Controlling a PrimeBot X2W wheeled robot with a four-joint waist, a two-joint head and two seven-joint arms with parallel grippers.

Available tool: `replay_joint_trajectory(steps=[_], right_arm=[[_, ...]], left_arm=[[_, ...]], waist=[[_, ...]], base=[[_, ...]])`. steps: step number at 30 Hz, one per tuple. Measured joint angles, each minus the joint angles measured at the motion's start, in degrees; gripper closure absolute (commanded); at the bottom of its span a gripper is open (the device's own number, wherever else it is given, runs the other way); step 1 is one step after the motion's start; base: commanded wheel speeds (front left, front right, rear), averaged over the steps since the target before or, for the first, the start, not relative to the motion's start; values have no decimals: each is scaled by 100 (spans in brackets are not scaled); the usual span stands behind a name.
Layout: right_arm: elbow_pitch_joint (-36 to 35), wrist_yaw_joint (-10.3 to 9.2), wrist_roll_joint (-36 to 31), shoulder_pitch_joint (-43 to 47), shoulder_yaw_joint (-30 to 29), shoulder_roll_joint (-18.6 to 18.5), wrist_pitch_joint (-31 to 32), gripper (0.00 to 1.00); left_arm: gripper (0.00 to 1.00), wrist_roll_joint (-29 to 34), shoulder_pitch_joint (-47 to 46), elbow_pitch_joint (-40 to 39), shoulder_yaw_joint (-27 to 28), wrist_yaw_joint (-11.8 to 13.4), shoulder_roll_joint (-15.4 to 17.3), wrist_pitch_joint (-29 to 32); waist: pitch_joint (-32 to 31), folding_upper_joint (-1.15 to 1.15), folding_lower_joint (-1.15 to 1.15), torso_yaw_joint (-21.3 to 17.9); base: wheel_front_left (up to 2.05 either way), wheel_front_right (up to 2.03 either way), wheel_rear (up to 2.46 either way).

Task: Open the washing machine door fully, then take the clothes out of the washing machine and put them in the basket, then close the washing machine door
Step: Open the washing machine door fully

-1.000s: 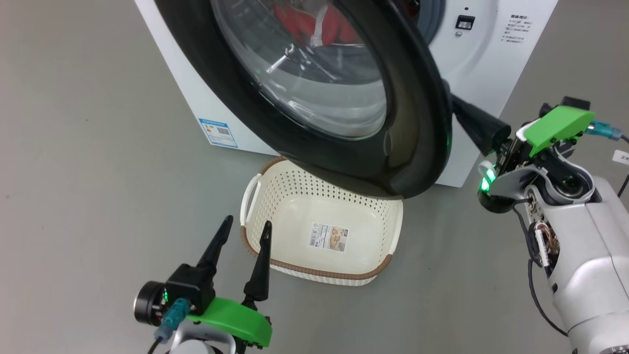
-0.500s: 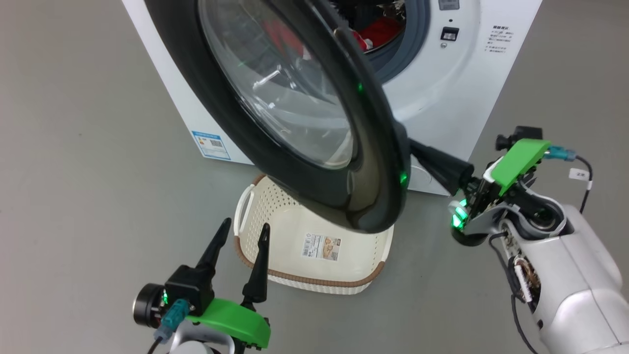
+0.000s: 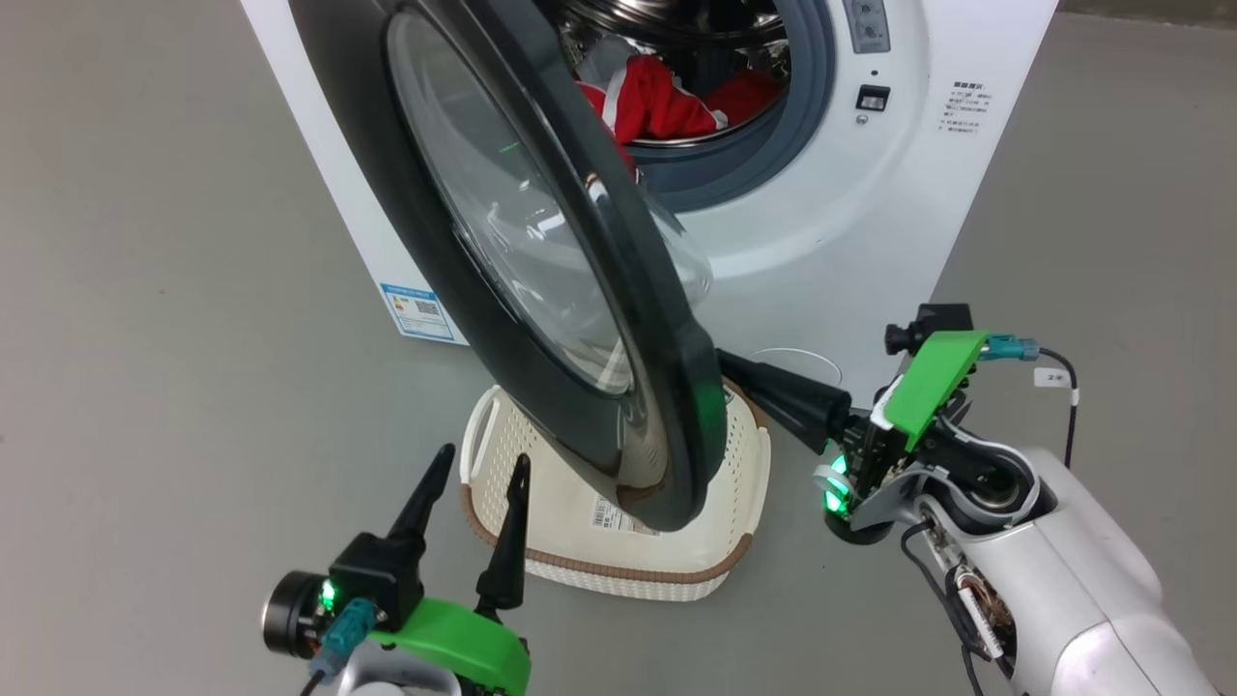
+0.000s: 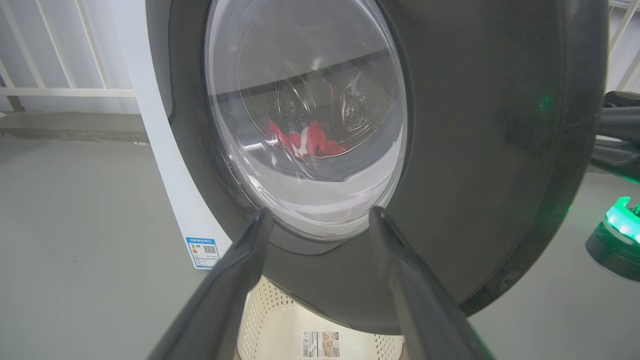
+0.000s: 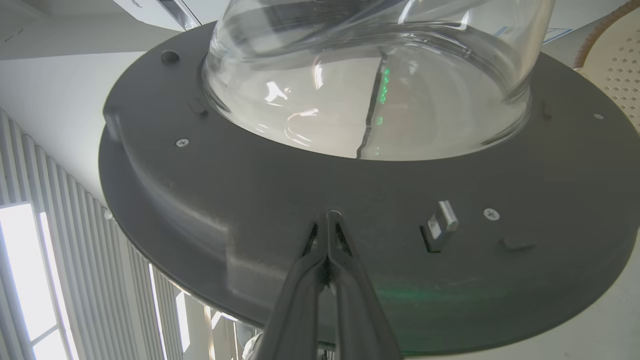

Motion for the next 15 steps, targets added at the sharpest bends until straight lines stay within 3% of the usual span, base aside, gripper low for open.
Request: replay_joint_trajectory(steps=[15], right_arm=[[-271,-1,420,141,672,3,-364,100]], left_arm=[[0,0,87,32,13,-20,1,1]], waist=[[-93,0,0,-2]], base=[[0,0,0]])
